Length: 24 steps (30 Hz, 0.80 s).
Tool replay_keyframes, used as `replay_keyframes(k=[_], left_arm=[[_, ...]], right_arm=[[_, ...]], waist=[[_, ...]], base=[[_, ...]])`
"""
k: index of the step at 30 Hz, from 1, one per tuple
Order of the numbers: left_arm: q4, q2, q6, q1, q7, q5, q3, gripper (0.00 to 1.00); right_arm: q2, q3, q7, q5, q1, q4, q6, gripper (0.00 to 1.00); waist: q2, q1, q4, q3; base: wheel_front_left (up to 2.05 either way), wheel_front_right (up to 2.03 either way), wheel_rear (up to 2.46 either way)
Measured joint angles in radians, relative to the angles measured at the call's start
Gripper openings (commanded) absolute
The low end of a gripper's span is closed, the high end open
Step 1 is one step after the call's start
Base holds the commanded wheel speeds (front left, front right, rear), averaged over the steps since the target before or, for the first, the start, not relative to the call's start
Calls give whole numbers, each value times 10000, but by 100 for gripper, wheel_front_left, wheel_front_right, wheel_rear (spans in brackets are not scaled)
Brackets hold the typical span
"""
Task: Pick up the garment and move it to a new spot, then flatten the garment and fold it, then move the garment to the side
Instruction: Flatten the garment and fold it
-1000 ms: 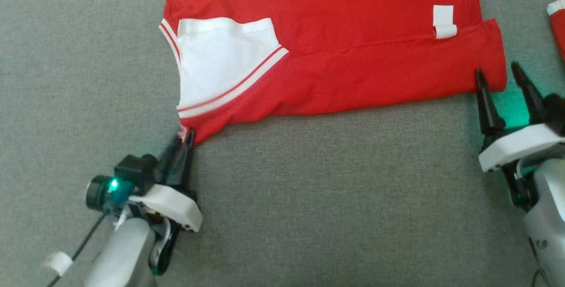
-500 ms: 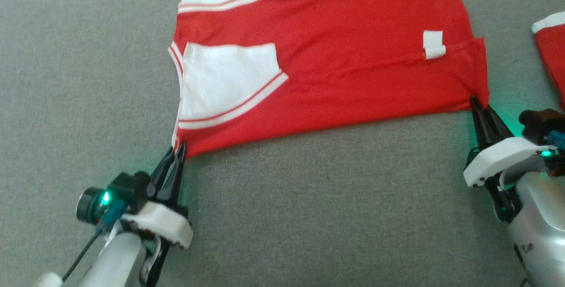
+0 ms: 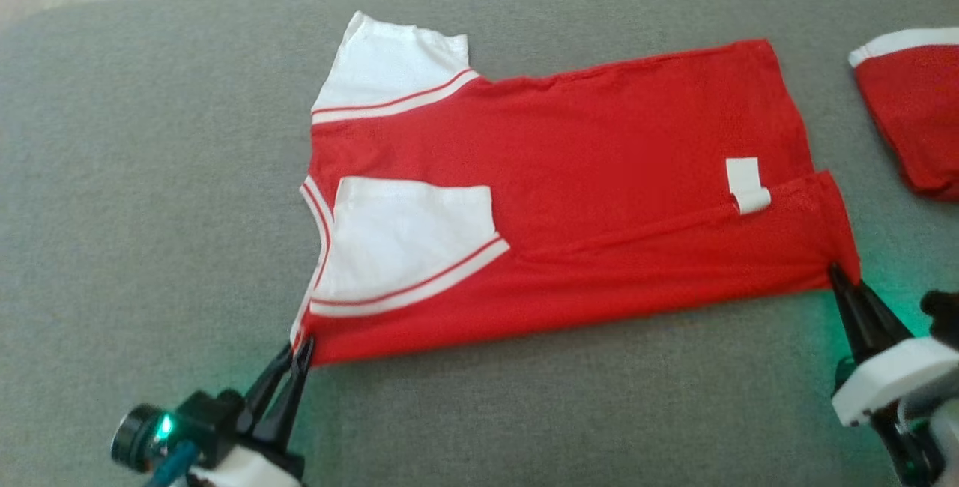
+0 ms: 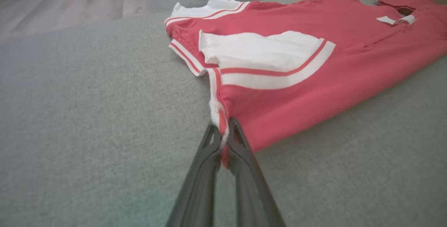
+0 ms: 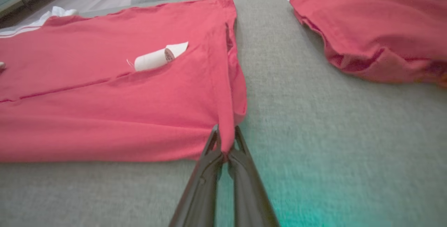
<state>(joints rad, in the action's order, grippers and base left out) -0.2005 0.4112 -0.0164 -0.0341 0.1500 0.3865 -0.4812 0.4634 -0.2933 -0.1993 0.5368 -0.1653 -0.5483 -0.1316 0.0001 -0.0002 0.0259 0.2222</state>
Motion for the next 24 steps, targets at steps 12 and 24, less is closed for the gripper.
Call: replay_keyframes(k=[12,24], left_arm=[[1185,487,616,293,-552,-186,96,100],[1766,1402,-746,-4962,-3252,-94,366,100]], right_arm=[[-453,1728,1235,-961,1214,2222,0,100],[-1208,2917,1889,-2466,827,4318,0,100]], waist=[[0,2,-295,602],[0,4,-428,1849]], base=[[0,0,0],[0,0,0]])
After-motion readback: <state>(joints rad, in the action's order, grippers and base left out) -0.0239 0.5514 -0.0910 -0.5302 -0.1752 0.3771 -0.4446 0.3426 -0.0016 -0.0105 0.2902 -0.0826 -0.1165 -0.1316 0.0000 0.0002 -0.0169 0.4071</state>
